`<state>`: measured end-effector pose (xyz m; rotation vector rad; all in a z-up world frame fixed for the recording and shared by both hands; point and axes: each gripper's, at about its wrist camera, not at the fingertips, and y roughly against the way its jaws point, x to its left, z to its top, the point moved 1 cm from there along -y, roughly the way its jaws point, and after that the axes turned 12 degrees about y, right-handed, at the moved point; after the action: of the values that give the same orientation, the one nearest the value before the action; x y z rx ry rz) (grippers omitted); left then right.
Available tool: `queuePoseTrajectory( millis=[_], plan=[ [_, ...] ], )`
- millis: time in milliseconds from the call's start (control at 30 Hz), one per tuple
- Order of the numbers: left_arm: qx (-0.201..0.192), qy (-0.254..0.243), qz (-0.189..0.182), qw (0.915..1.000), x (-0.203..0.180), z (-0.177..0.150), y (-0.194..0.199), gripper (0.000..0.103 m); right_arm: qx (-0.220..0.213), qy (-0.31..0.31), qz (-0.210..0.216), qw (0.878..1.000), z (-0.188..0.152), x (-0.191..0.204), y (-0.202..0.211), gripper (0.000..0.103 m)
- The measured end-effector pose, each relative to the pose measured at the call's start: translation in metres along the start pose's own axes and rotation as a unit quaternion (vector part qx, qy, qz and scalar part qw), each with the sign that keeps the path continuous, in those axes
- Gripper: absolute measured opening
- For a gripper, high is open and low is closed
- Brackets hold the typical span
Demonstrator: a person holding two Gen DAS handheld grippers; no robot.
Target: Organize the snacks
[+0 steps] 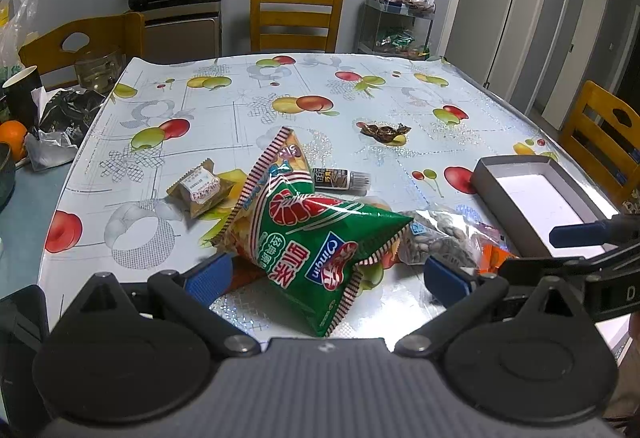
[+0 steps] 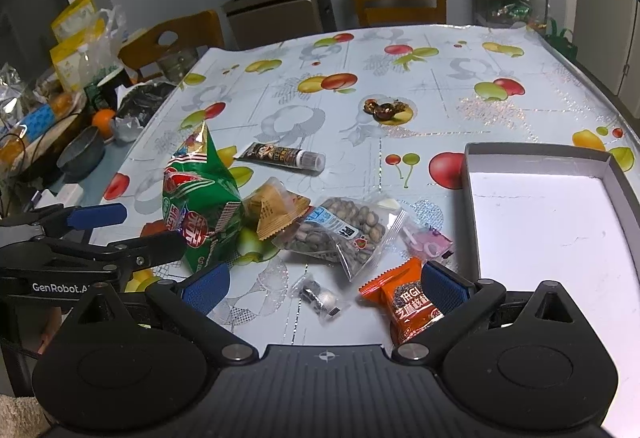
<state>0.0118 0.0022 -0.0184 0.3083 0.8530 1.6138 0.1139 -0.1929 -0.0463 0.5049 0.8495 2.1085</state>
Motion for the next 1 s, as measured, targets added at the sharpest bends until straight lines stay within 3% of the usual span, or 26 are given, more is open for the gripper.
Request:
queuePoseTrajectory(
  millis=[1000],
  plan=[
    [-0.002, -0.008, 0.000, 1.0000, -0.0035, -0.0003, 0.0042, 0.103, -0.002, 0.006, 0.003, 1.000, -0.0011, 0.0004, 0.0029, 0.103]
  ],
)
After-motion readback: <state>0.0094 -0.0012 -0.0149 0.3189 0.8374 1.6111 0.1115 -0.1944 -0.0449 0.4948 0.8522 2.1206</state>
